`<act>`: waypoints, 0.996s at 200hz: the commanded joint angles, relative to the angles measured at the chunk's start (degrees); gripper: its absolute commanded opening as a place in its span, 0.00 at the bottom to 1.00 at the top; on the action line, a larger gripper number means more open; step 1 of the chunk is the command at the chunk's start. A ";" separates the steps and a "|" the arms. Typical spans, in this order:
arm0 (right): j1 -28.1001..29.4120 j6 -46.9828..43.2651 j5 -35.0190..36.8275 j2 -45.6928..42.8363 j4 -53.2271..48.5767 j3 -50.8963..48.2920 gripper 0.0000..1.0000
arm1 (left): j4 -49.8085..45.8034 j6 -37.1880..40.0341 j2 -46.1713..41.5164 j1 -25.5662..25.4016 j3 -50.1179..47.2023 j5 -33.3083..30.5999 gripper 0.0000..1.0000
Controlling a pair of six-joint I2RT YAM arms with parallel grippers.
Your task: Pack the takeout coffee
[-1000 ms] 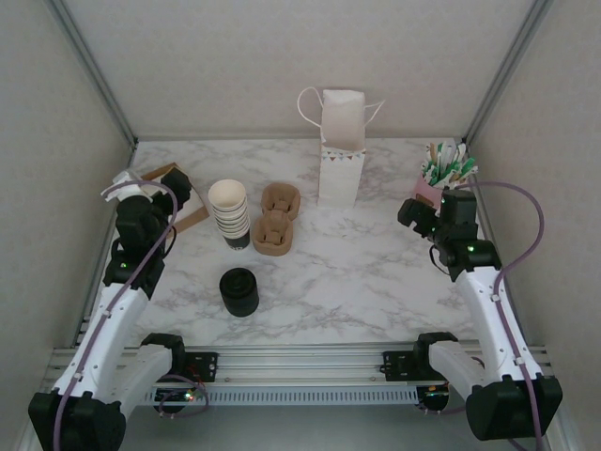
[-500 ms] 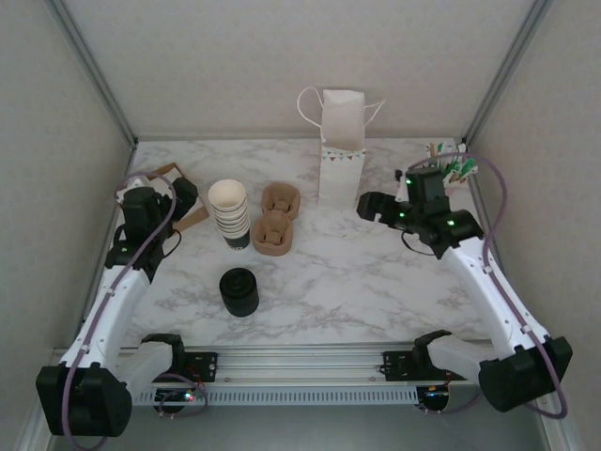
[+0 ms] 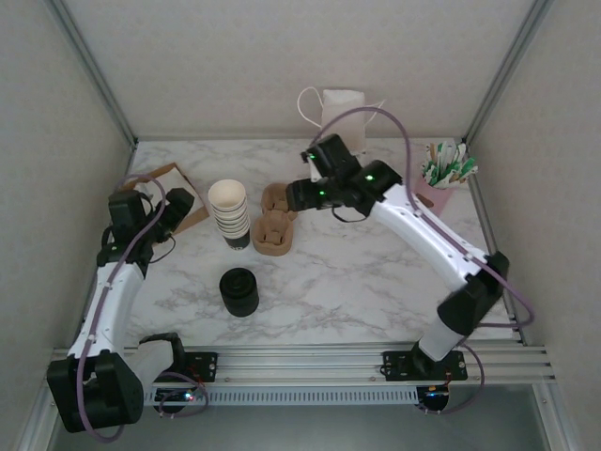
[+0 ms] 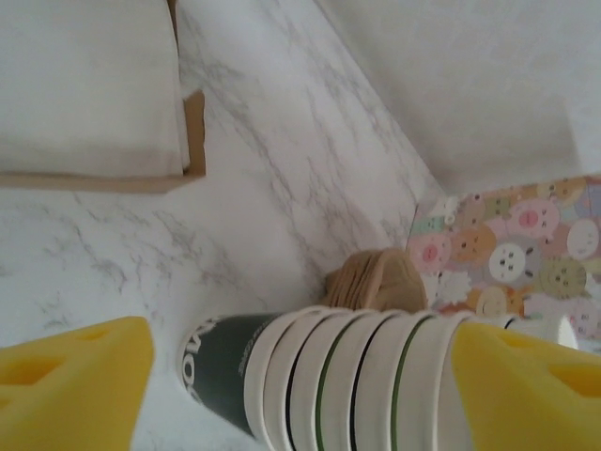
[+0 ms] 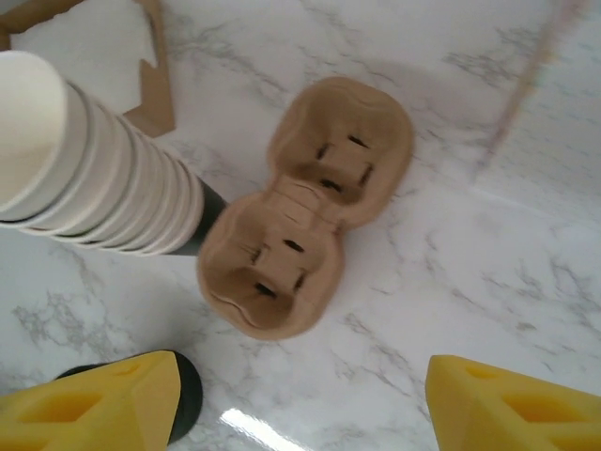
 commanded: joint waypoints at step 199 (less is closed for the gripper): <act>6.48 -2.24 -2.93 36.59 -13.38 51.12 0.40 | -5.60 2.76 -9.84 0.46 -4.73 14.98 0.63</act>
